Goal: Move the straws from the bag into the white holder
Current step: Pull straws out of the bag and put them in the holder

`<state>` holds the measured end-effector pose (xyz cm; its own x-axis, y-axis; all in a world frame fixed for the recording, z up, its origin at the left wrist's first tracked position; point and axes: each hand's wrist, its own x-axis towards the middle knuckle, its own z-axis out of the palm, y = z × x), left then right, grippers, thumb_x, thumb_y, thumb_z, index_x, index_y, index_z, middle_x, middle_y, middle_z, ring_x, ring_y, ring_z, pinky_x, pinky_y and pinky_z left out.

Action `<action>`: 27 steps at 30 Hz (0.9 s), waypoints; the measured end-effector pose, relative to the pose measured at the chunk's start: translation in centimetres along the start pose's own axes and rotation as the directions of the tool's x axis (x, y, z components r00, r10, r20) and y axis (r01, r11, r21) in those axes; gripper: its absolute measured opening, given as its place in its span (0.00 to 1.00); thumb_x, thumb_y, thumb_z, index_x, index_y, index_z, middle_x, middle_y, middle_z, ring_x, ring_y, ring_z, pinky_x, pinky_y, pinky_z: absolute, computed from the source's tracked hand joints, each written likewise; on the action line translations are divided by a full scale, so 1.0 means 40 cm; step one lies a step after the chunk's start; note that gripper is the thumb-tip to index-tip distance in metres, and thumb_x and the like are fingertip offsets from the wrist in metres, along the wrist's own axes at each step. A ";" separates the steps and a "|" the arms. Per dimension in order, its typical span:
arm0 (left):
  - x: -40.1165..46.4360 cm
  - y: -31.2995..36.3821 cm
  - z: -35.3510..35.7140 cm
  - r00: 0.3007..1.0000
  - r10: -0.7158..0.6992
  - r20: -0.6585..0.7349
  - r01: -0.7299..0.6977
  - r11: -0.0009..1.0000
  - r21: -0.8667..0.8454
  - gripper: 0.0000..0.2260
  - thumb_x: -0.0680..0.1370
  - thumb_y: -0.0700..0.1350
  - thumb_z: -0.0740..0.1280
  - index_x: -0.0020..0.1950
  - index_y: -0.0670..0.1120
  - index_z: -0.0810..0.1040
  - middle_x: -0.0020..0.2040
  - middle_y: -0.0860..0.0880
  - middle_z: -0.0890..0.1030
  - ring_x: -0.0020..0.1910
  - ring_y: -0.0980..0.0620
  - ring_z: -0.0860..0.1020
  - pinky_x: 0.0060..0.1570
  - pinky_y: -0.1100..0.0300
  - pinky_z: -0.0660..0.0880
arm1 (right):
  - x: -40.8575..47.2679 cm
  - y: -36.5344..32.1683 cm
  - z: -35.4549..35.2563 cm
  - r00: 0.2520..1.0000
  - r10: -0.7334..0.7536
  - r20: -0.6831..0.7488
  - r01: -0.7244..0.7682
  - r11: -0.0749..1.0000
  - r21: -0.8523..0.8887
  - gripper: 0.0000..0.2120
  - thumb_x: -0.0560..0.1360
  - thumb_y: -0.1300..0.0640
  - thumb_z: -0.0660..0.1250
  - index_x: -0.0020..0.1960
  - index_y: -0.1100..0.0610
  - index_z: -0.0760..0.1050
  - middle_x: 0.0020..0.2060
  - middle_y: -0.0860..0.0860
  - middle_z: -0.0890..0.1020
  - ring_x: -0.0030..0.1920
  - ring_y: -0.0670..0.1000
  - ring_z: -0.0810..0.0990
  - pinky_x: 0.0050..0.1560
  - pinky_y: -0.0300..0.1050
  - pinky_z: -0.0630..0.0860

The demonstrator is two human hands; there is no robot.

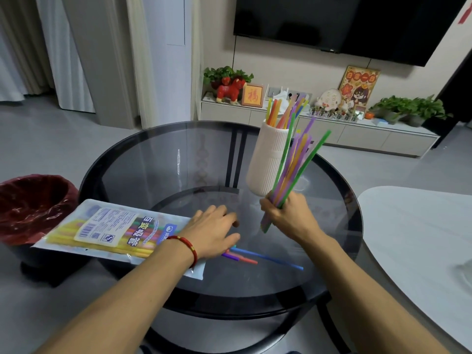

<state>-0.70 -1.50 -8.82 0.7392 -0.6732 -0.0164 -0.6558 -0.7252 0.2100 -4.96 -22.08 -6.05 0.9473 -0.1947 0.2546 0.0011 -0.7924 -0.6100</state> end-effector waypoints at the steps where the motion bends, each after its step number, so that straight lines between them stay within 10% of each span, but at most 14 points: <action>1: 0.000 0.002 -0.001 1.000 -0.007 0.005 0.007 1.000 -0.002 0.18 0.80 0.58 0.60 0.66 0.52 0.72 0.62 0.48 0.73 0.62 0.48 0.70 0.62 0.47 0.68 | -0.006 0.005 0.012 0.999 0.021 0.045 -0.021 1.000 0.001 0.14 0.80 0.57 0.67 0.38 0.61 0.82 0.31 0.52 0.87 0.34 0.49 0.85 0.44 0.53 0.86; 6: 0.011 0.029 -0.019 0.976 -0.017 -0.218 -0.033 0.974 -0.225 0.21 0.80 0.55 0.62 0.72 0.50 0.68 0.64 0.48 0.73 0.65 0.48 0.70 0.65 0.49 0.69 | -0.005 0.017 0.027 0.994 0.006 0.106 -0.008 1.000 0.018 0.12 0.78 0.59 0.69 0.37 0.61 0.81 0.31 0.52 0.87 0.30 0.45 0.83 0.37 0.49 0.84; 10: 0.049 0.117 -0.059 0.943 -0.091 -0.319 -0.150 0.741 -0.654 0.26 0.76 0.61 0.67 0.70 0.53 0.67 0.62 0.52 0.72 0.62 0.56 0.71 0.59 0.62 0.69 | -0.018 0.009 0.040 0.976 -0.161 0.149 0.168 0.985 -0.035 0.03 0.74 0.66 0.70 0.42 0.66 0.81 0.37 0.61 0.87 0.39 0.60 0.86 0.44 0.55 0.84; 19: 0.092 0.173 -0.024 0.874 -0.119 -0.471 -0.130 0.878 -0.461 0.06 0.83 0.48 0.57 0.52 0.46 0.68 0.51 0.46 0.72 0.51 0.49 0.68 0.53 0.50 0.72 | -0.015 0.004 -0.036 0.932 -0.111 0.345 0.155 0.983 -0.102 0.17 0.73 0.58 0.79 0.59 0.60 0.80 0.48 0.55 0.84 0.44 0.55 0.83 0.52 0.55 0.82; 23: 0.083 0.170 -0.017 0.911 -0.045 -0.410 -0.185 0.844 -0.503 0.04 0.84 0.47 0.57 0.52 0.47 0.67 0.51 0.45 0.73 0.49 0.50 0.70 0.43 0.61 0.70 | -0.029 0.005 -0.133 0.986 -0.018 0.168 -0.006 0.990 0.141 0.09 0.73 0.59 0.68 0.53 0.54 0.79 0.31 0.46 0.79 0.30 0.45 0.74 0.37 0.51 0.78; 27: 0.083 0.200 -0.046 0.924 -0.104 -0.367 -0.185 0.720 -0.669 0.12 0.85 0.49 0.54 0.67 0.50 0.68 0.55 0.49 0.78 0.51 0.52 0.77 0.43 0.63 0.70 | -0.036 -0.074 -0.116 0.996 -0.094 -0.008 0.090 0.926 0.365 0.09 0.78 0.51 0.73 0.56 0.54 0.81 0.41 0.46 0.86 0.38 0.48 0.85 0.41 0.45 0.82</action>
<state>-3.20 -9.27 -5.42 0.8078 -0.4940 0.3217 -0.5060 -0.3011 0.8083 -7.80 -22.14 -1.14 0.9403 -0.1245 0.3168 0.2035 -0.5404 -0.8164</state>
